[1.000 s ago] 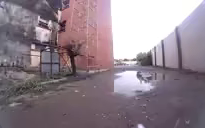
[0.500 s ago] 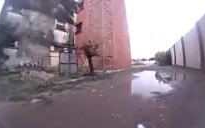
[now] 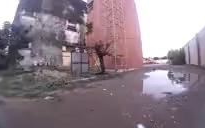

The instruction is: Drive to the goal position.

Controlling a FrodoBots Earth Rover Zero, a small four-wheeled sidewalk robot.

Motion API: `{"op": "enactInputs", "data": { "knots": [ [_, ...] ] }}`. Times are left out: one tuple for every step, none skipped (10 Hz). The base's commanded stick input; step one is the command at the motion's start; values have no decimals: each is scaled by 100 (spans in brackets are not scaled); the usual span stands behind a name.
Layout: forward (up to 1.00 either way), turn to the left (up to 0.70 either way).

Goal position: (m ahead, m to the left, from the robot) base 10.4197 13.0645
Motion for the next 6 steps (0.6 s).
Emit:
{"op": "enactInputs", "data": {
  "knots": [
    [0, 100],
    [0, 100],
    [0, 100],
    [0, 100],
    [0, 100],
    [0, 100]
  ]
}}
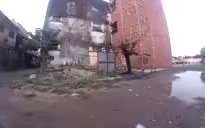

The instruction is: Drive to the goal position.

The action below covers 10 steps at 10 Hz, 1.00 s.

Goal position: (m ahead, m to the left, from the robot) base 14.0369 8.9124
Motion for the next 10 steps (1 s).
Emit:
{"op": "enactInputs", "data": {
  "knots": [
    [0, 100],
    [0, 100],
    [0, 100],
    [0, 100],
    [0, 100],
    [0, 100],
    [0, 100],
    [0, 100],
    [0, 100],
    [0, 100]
  ]
}}
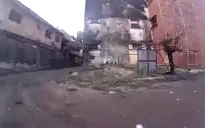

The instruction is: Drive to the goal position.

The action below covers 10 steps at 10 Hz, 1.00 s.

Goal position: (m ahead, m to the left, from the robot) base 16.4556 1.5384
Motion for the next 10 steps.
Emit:
{"op": "enactInputs", "data": {
  "knots": [
    [0, 100],
    [0, 100],
    [0, 100],
    [100, 41],
    [100, 41],
    [100, 41],
    [100, 41],
    [100, 12],
    [100, 1],
    [100, 1]
  ]
}}
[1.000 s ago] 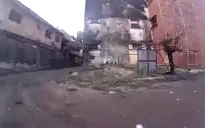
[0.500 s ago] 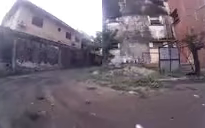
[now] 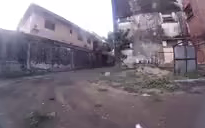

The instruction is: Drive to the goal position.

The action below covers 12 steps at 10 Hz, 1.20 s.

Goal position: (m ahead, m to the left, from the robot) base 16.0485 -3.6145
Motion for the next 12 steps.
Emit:
{"op": "enactInputs", "data": {
  "knots": [
    [100, 1],
    [100, 1],
    [100, 1],
    [100, 1],
    [100, 1],
    [100, 1],
    [100, 13],
    [100, 31],
    [100, 41],
    [100, 41],
    [100, 41],
    [100, 35]
  ]
}}
